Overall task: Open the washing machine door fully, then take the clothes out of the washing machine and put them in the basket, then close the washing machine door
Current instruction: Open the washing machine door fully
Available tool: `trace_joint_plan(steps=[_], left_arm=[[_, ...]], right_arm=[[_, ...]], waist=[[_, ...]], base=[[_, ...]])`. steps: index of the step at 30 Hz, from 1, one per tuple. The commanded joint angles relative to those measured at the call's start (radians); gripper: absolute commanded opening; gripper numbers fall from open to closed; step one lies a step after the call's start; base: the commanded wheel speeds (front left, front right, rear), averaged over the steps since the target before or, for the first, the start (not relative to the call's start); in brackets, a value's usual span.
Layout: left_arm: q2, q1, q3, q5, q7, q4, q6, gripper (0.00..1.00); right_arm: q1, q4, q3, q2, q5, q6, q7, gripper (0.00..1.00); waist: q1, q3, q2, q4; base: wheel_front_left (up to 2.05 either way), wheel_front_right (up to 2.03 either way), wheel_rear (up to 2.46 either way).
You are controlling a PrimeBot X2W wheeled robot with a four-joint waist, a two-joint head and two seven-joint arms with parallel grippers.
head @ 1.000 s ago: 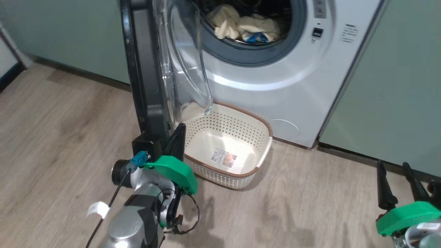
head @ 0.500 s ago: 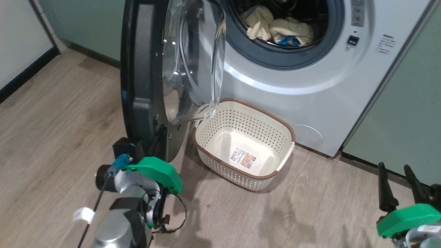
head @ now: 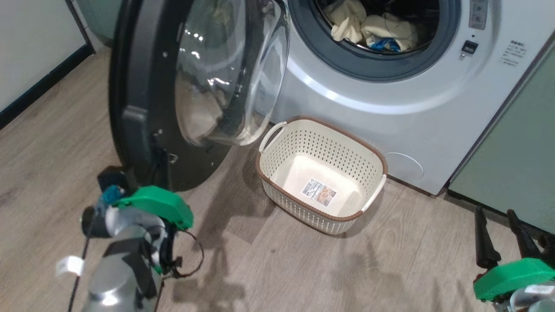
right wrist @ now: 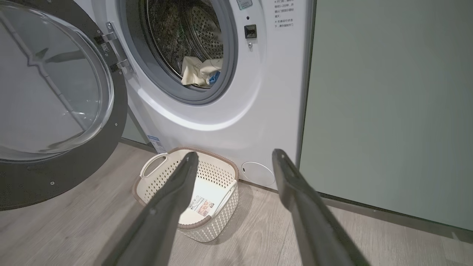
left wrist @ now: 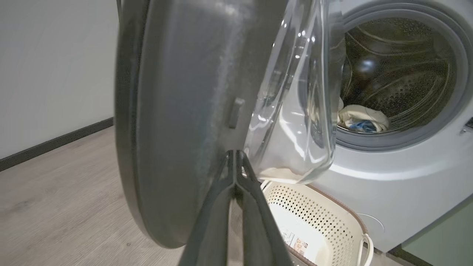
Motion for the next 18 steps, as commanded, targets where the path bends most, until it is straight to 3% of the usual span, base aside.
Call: trace_joint_plan(steps=[1,18], left_arm=[[0.041,-0.065,0.053,0.005,-0.006,-0.024,-0.003,0.00],[0.075,-0.160,0.236,0.034,-0.006,0.087,-0.016,0.00]], right_arm=[[-0.033,-0.031,0.023,-0.029,0.004,0.001,-0.010,1.00],[-0.065,-0.032,0.052,-0.065,0.006,0.001,-0.010,1.00]], waist=[[0.0000,0.006,0.0000,0.000],[0.0000,0.060,0.0000,-0.021]], base=[[0.00,0.00,0.00],[0.00,0.00,0.00]])
